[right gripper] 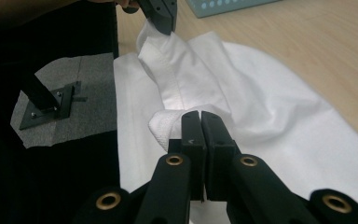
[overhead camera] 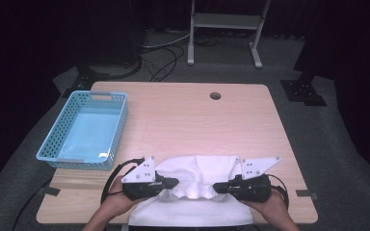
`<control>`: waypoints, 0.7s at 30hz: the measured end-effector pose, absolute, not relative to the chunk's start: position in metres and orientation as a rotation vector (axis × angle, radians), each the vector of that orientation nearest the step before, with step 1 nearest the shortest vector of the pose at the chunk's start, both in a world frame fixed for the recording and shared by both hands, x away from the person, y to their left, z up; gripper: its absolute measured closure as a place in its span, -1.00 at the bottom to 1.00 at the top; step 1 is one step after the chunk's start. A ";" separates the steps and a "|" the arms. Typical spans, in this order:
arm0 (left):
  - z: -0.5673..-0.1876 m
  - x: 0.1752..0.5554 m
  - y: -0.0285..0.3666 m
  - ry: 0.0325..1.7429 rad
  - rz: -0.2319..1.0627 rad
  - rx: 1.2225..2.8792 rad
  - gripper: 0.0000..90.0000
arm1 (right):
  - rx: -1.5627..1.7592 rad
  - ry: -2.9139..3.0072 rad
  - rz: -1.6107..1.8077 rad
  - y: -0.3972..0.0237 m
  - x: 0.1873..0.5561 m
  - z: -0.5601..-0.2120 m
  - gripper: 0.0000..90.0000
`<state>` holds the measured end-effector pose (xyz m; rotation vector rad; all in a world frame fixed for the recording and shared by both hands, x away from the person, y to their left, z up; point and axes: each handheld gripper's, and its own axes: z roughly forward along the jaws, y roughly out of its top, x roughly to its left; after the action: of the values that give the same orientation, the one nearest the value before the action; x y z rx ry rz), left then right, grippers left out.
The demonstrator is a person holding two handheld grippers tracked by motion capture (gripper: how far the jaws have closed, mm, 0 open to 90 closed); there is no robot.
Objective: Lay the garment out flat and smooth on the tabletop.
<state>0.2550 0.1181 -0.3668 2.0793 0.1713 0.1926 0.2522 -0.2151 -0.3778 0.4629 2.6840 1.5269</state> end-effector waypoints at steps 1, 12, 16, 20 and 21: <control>-0.365 0.258 0.118 0.167 0.193 2.077 0.98 | 0.462 2.679 1.534 -0.215 0.255 -0.376 0.97; -0.345 0.297 0.115 0.109 0.172 2.041 0.98 | 0.455 2.653 1.530 -0.213 0.291 -0.352 0.97; -0.337 0.317 0.115 0.102 0.154 2.032 0.98 | 0.458 2.635 1.528 -0.212 0.306 -0.341 0.97; -0.324 0.341 0.117 0.119 0.125 2.009 0.98 | 0.453 2.625 1.521 -0.209 0.320 -0.328 0.97; -0.321 0.346 0.118 0.121 0.125 2.002 0.98 | 0.451 2.621 1.516 -0.208 0.324 -0.325 0.97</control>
<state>0.3463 0.1176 -0.3207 2.0018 0.1209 0.1249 0.3239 -0.2079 -0.3247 0.4512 2.6212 1.5157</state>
